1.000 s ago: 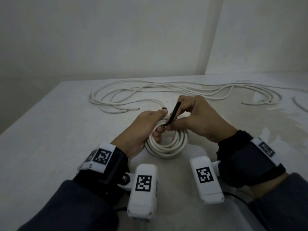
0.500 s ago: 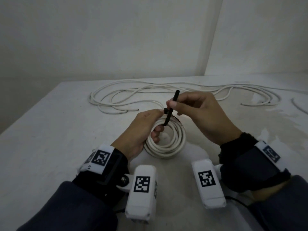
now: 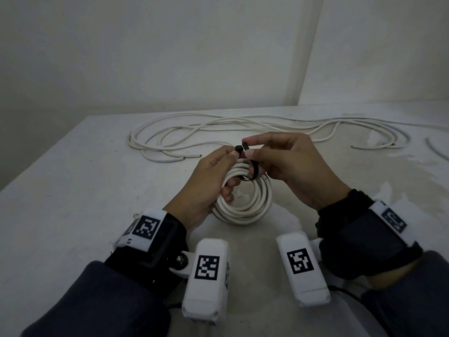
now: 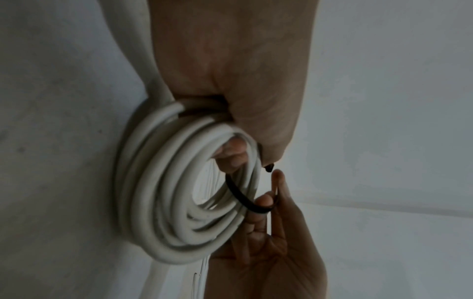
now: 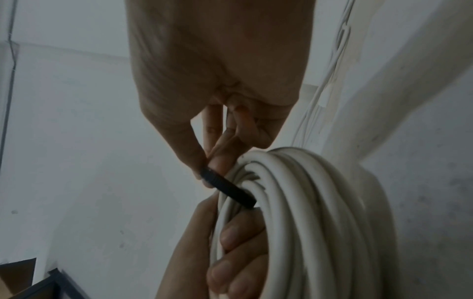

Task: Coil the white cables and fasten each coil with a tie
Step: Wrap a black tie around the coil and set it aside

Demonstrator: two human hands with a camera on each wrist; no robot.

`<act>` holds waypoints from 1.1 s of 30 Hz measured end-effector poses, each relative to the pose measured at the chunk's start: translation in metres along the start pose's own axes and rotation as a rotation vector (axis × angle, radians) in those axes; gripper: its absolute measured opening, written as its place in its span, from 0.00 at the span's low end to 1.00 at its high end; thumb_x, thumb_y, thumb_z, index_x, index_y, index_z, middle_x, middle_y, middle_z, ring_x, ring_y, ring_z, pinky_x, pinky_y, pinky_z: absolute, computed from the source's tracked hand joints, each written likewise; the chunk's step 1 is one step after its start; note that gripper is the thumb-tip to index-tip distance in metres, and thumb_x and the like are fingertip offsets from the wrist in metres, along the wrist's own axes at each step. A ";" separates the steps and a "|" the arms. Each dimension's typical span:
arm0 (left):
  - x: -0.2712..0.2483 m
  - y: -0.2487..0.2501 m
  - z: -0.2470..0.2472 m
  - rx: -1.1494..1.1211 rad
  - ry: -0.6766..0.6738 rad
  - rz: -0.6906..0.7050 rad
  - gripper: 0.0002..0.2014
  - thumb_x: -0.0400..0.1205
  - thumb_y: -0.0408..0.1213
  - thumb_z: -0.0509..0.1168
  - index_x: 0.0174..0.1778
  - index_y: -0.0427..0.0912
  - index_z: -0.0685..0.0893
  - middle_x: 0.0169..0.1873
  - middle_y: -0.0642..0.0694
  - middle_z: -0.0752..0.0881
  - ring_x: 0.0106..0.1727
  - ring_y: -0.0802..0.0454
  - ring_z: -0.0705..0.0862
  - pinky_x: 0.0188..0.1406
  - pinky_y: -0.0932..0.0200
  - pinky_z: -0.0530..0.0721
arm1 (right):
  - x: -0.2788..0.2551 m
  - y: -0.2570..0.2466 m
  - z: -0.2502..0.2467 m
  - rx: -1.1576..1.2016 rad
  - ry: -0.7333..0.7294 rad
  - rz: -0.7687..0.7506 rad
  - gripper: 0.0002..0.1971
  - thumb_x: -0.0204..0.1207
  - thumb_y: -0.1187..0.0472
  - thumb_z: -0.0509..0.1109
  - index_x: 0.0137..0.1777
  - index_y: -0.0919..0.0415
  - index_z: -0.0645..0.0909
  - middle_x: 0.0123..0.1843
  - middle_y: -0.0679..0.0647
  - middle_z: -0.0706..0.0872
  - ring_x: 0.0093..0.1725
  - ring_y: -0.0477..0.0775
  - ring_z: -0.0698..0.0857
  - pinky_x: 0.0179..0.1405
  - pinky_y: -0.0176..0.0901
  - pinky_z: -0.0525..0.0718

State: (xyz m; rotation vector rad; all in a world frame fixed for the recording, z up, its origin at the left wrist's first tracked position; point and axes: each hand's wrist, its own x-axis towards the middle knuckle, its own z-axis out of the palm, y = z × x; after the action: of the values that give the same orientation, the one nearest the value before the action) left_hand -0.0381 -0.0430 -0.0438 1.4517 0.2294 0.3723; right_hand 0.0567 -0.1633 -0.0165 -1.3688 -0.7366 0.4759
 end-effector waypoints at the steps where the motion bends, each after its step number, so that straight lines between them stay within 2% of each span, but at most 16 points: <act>1: -0.001 0.000 0.000 0.002 -0.006 0.008 0.12 0.89 0.37 0.54 0.41 0.44 0.79 0.20 0.49 0.72 0.17 0.60 0.67 0.14 0.68 0.67 | 0.000 0.000 0.000 0.000 -0.010 0.015 0.09 0.72 0.74 0.73 0.50 0.67 0.87 0.24 0.55 0.85 0.22 0.47 0.82 0.22 0.28 0.75; 5: -0.002 0.001 0.000 0.009 -0.035 0.033 0.13 0.89 0.37 0.53 0.42 0.44 0.79 0.21 0.50 0.74 0.17 0.61 0.68 0.14 0.68 0.68 | 0.001 0.002 -0.003 0.016 -0.055 0.053 0.12 0.72 0.73 0.73 0.54 0.63 0.87 0.26 0.56 0.85 0.27 0.51 0.84 0.29 0.34 0.81; 14: -0.002 0.000 0.000 0.024 -0.038 0.039 0.11 0.89 0.39 0.53 0.48 0.44 0.80 0.22 0.48 0.72 0.17 0.59 0.67 0.15 0.68 0.68 | 0.001 0.003 -0.006 0.029 -0.135 0.073 0.14 0.72 0.74 0.72 0.54 0.60 0.87 0.26 0.55 0.83 0.28 0.49 0.85 0.34 0.36 0.84; 20: -0.002 0.001 0.001 0.013 -0.045 0.032 0.12 0.89 0.39 0.54 0.45 0.46 0.81 0.22 0.48 0.71 0.17 0.60 0.67 0.15 0.68 0.68 | 0.002 0.004 -0.007 0.049 -0.130 0.077 0.12 0.71 0.73 0.72 0.51 0.61 0.88 0.26 0.55 0.84 0.28 0.49 0.86 0.33 0.35 0.84; 27: -0.003 0.003 0.003 0.025 -0.037 0.038 0.11 0.89 0.38 0.53 0.49 0.45 0.82 0.21 0.52 0.76 0.17 0.62 0.68 0.14 0.68 0.68 | 0.003 0.006 -0.003 -0.040 -0.072 -0.001 0.09 0.71 0.72 0.74 0.48 0.61 0.89 0.29 0.59 0.84 0.29 0.52 0.83 0.31 0.37 0.77; 29: -0.004 0.004 0.004 0.041 -0.023 0.046 0.12 0.89 0.37 0.53 0.52 0.46 0.83 0.23 0.52 0.78 0.19 0.62 0.69 0.15 0.68 0.69 | 0.002 0.006 -0.002 -0.039 -0.061 -0.025 0.09 0.72 0.74 0.73 0.49 0.64 0.88 0.28 0.58 0.83 0.27 0.50 0.84 0.31 0.35 0.80; 31: -0.004 0.005 0.005 0.061 -0.006 0.056 0.12 0.89 0.36 0.53 0.53 0.46 0.84 0.26 0.51 0.79 0.20 0.61 0.69 0.15 0.67 0.69 | 0.001 0.005 -0.002 -0.041 -0.054 -0.046 0.09 0.72 0.76 0.72 0.50 0.67 0.87 0.26 0.56 0.83 0.25 0.48 0.85 0.27 0.30 0.79; 33: -0.004 0.006 0.006 0.096 0.012 0.068 0.13 0.89 0.36 0.53 0.53 0.46 0.84 0.28 0.49 0.79 0.22 0.61 0.70 0.16 0.67 0.70 | 0.000 0.005 -0.001 -0.043 -0.045 -0.058 0.09 0.72 0.77 0.72 0.51 0.69 0.86 0.26 0.57 0.82 0.25 0.49 0.85 0.27 0.30 0.79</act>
State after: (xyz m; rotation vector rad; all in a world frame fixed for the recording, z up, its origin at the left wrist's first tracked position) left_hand -0.0402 -0.0501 -0.0378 1.5549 0.2109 0.4305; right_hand 0.0580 -0.1636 -0.0215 -1.3766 -0.8250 0.4480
